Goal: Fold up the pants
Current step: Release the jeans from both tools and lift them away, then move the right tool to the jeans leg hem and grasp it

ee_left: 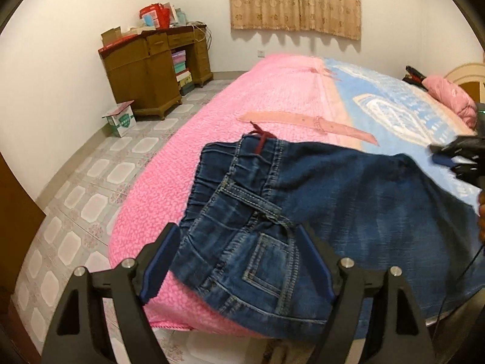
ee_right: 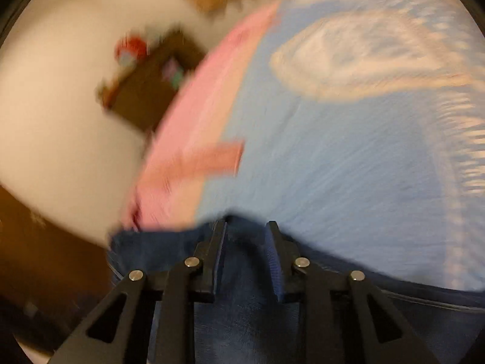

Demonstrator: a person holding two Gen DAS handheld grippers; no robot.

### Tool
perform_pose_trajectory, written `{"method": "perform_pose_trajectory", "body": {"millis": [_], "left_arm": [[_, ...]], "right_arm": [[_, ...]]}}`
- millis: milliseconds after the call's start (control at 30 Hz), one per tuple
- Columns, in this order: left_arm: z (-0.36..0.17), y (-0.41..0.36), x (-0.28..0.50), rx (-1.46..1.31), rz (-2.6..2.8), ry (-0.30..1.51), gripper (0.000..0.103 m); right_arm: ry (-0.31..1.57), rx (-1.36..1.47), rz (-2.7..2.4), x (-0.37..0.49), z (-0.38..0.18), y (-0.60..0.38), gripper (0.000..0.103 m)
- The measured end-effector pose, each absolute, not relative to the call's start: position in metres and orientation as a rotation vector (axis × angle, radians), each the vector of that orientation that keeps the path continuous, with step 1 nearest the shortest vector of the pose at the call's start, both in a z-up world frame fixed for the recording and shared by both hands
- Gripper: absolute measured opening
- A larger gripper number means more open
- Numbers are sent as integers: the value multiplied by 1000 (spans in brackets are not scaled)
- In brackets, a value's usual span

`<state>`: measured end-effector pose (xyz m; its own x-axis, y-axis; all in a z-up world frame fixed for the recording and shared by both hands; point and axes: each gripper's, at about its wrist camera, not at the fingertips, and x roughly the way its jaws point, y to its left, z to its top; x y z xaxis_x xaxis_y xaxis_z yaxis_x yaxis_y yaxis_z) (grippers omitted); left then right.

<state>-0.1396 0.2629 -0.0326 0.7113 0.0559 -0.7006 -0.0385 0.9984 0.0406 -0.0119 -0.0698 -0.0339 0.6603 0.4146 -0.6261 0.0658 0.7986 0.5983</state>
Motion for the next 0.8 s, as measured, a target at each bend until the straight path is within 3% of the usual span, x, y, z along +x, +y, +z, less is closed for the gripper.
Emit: {"method": "perform_pose_trajectory", "body": {"millis": [133,200,467,600,800], "left_arm": [[-28,242,-145,43,14,781,81],[-26,222,-147,81,-14,784,81],[-19,136,-148,164,-148,808,81],[-22,96,-143,187,-182,849,81],[-18,64,-144,217,-179,863,81]], "right_arm": [[664,683,140,-106,7,-154,31],[622,710,27,-162,6,-204,43],[636,792,-523,-389,-44,-413,43],[670,781,-548,-422,-48,-465,43],[748,666,-538,-390,-60,-495,43]]}}
